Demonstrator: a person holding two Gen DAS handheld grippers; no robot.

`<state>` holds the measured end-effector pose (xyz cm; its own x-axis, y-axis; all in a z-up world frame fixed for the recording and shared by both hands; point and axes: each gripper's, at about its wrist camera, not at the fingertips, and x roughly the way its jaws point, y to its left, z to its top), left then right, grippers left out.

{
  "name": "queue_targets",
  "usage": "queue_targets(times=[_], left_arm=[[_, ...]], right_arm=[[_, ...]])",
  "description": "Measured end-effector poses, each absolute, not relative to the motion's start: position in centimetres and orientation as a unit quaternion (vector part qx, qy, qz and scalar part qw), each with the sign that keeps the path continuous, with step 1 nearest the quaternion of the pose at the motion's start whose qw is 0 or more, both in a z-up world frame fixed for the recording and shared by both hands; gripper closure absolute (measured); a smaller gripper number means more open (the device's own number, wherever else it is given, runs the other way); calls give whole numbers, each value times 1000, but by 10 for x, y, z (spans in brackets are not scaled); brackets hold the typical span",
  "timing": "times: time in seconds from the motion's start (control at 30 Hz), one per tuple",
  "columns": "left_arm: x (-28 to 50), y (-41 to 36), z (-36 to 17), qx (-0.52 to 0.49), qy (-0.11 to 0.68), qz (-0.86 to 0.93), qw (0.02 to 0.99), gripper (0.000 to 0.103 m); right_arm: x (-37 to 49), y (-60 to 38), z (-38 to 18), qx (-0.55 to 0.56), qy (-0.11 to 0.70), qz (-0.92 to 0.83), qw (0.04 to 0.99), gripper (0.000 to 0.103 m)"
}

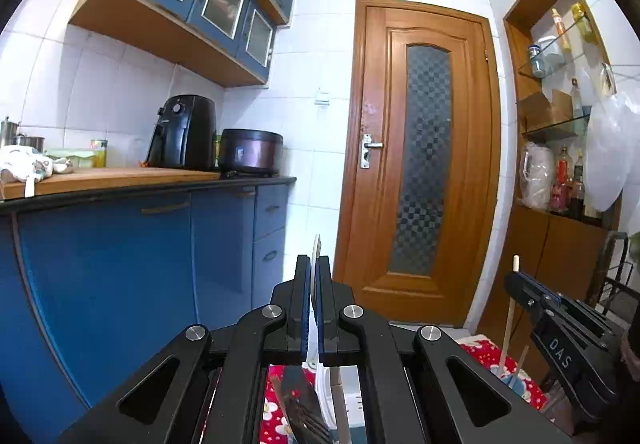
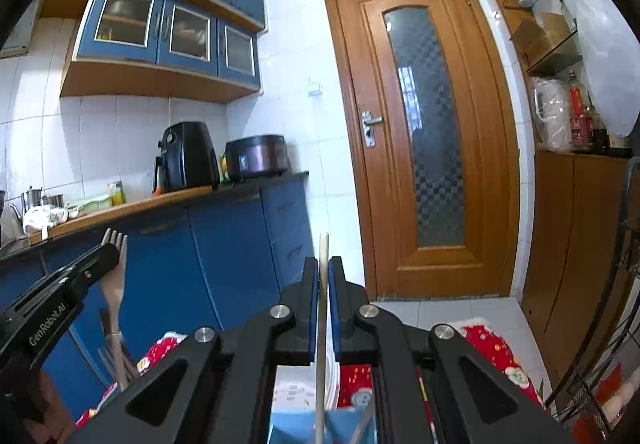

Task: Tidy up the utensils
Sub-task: 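Lift the plastic fork and chopstick and carry them above the Box holder, then open both tools to drop the fork and chopstick into the Box holder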

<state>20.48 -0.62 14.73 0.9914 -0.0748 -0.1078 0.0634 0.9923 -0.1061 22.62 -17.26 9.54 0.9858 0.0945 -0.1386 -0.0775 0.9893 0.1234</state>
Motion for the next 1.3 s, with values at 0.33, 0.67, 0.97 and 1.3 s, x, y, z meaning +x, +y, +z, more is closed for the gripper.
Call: queue_targets(times=[0.33, 0.67, 0.97, 1.3], left_arm=[[193, -12, 125, -42, 85, -49, 994, 101], [179, -5, 126, -61, 120, -65, 989, 88], [151, 3, 137, -77, 126, -76, 986, 68], [112, 14, 143, -90, 143, -89, 982, 66]], right_arm=[[214, -180, 82, 79, 119, 63, 988, 93], [188, -185, 93, 114, 121, 98, 981, 64], [155, -192, 109, 134, 113, 105, 979, 62], [119, -196, 106, 155, 144, 114, 971, 61]])
